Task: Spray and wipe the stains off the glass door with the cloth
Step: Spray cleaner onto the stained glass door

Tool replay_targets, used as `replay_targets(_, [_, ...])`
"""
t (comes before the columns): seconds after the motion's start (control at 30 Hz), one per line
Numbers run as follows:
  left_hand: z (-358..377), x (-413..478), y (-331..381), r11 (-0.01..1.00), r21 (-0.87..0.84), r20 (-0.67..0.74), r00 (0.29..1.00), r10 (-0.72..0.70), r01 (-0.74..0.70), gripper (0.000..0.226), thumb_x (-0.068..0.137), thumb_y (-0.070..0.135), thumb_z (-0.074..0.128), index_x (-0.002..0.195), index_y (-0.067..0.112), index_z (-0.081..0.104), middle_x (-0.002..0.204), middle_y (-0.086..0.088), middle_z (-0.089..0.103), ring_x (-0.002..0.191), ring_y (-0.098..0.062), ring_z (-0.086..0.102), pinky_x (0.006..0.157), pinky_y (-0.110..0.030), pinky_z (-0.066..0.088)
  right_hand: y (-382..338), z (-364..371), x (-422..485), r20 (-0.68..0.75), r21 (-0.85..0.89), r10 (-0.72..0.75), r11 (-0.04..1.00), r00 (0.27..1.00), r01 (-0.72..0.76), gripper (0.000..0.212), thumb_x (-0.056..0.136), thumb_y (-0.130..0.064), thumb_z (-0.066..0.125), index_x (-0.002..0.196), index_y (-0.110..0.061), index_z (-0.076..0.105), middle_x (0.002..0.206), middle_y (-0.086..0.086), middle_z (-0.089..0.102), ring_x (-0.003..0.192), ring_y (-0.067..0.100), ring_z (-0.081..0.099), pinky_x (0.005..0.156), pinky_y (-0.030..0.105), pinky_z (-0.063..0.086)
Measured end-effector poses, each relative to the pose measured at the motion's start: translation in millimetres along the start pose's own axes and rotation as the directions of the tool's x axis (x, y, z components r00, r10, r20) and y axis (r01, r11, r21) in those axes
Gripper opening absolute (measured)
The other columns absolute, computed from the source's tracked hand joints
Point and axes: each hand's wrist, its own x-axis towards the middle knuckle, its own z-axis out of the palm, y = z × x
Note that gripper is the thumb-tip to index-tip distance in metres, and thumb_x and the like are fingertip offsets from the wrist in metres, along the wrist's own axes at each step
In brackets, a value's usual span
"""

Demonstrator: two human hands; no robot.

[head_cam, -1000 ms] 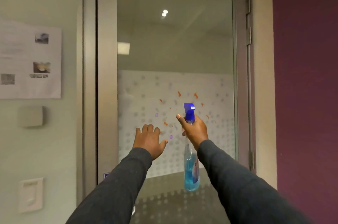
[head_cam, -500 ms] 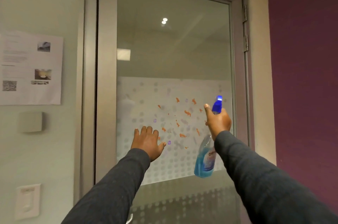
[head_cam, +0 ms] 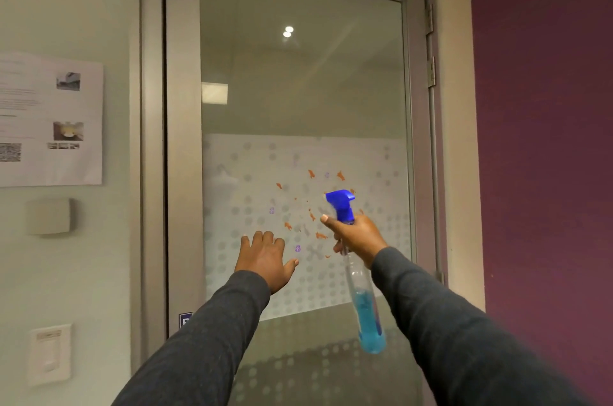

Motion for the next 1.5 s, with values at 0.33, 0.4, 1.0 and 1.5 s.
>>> replay_targets(0.33, [3, -31, 10, 1.000, 0.007, 0.035, 0.999, 0.001, -0.002, 0.061, 0.096, 0.061, 0.030, 0.138, 0.020, 0.047, 0.144, -0.008, 0.046, 0.136, -0.029, 0.037, 0.116, -0.053, 0.022, 37, -17, -20, -0.547, 0.069, 0.170, 0.985, 0.820, -0.158, 0.035, 0.093, -0.047, 0.068, 0.091, -0.012, 0.063, 0.085, 0.009, 0.069, 0.082, 0.027, 0.067, 0.073, 0.036, 0.053])
replay_targets(0.4, [2, -36, 13, 1.000, 0.006, 0.042, 0.999, 0.001, -0.001, 0.061, 0.097, 0.061, 0.030, 0.138, 0.019, 0.047, 0.144, -0.008, 0.046, 0.136, -0.029, 0.037, 0.116, -0.053, 0.023, 46, -27, -25, -0.522, 0.100, 0.184, 0.983, 0.833, -0.154, 0.038, 0.092, -0.047, 0.069, 0.098, -0.011, 0.062, 0.092, 0.012, 0.071, 0.086, 0.029, 0.070, 0.078, 0.039, 0.056])
replay_targets(1.0, [-2, -81, 44, 1.000, 0.004, 0.095, 0.995, -0.005, 0.005, 0.060, 0.097, 0.060, 0.030, 0.137, 0.019, 0.047, 0.144, -0.008, 0.045, 0.136, -0.028, 0.036, 0.114, -0.051, 0.023, 78, -6, -91, -0.243, 0.066, 0.165, 0.986, 0.956, -0.153, 0.035, 0.090, -0.046, 0.072, 0.079, -0.018, 0.055, 0.074, 0.002, 0.060, 0.073, 0.024, 0.069, 0.058, 0.025, 0.048])
replay_targets(1.5, [5, -112, 68, 0.999, -0.042, 0.137, 0.990, 0.024, -0.018, 0.061, 0.097, 0.060, 0.031, 0.136, 0.017, 0.048, 0.141, -0.009, 0.046, 0.134, -0.028, 0.037, 0.113, -0.051, 0.025, 105, -25, -133, -0.257, 0.108, 0.187, 0.981, 0.948, -0.164, 0.032, 0.091, -0.043, 0.071, 0.095, -0.013, 0.062, 0.094, 0.016, 0.069, 0.091, 0.037, 0.069, 0.068, 0.034, 0.057])
